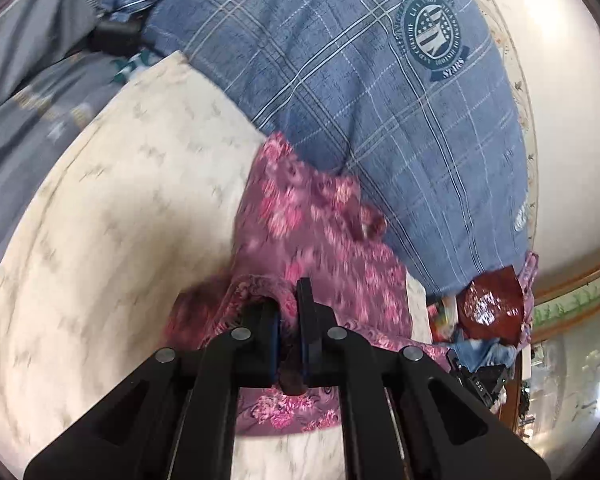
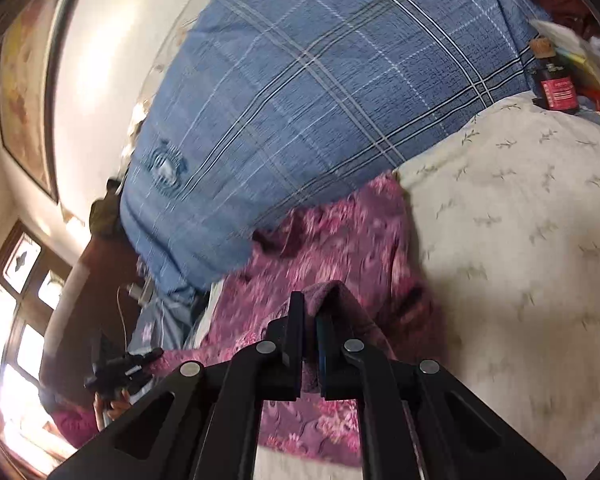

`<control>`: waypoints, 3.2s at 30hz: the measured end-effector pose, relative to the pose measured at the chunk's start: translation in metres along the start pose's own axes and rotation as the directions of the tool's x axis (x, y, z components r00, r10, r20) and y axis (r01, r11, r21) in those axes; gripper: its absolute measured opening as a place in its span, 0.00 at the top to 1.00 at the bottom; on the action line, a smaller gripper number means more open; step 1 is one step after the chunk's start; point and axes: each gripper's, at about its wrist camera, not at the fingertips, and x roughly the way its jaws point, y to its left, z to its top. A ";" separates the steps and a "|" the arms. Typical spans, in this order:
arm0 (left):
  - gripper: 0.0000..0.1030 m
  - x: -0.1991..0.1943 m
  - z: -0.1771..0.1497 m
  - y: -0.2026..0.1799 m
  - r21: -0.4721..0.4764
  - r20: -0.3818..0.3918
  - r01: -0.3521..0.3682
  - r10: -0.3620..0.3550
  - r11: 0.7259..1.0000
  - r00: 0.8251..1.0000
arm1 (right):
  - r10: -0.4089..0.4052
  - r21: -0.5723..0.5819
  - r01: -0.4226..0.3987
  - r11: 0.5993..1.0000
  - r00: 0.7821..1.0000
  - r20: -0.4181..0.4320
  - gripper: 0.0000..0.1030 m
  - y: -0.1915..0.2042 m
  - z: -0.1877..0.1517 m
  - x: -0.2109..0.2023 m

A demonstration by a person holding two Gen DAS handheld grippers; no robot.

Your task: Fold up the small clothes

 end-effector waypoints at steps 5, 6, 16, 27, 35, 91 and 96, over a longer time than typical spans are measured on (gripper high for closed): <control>0.95 0.042 0.048 -0.010 -0.003 0.004 -0.005 0.005 1.000 1.000 | -0.014 0.071 0.014 0.997 1.000 0.009 0.95 -0.022 0.032 0.036; 0.95 0.052 0.058 -0.010 -0.007 0.002 -0.014 0.014 1.000 1.000 | -0.017 0.093 0.016 0.996 1.000 0.010 0.95 -0.030 0.040 0.046; 0.95 0.128 0.087 0.018 -0.077 -0.112 -0.135 0.126 0.988 0.986 | -0.077 0.184 0.086 0.979 0.995 -0.055 0.89 -0.061 0.062 0.101; 0.91 0.117 0.110 0.007 -0.146 -0.095 -0.001 -0.013 0.989 0.995 | 0.166 0.319 -0.133 0.938 0.983 -0.079 0.62 -0.052 0.073 0.104; 0.82 0.125 0.134 0.028 -0.251 -0.151 0.021 -0.060 0.968 0.987 | -0.005 0.373 -0.016 0.928 0.998 0.055 0.62 -0.079 0.097 0.086; 0.27 0.139 0.135 -0.001 0.111 -0.192 -0.026 0.047 0.994 0.980 | -0.338 0.002 0.340 0.940 0.935 -0.110 0.75 -0.046 0.087 0.155; 0.57 0.159 0.110 -0.014 0.225 -0.220 -0.087 0.138 0.970 0.966 | -0.351 -0.040 0.348 0.937 0.928 -0.124 0.69 -0.031 0.084 0.170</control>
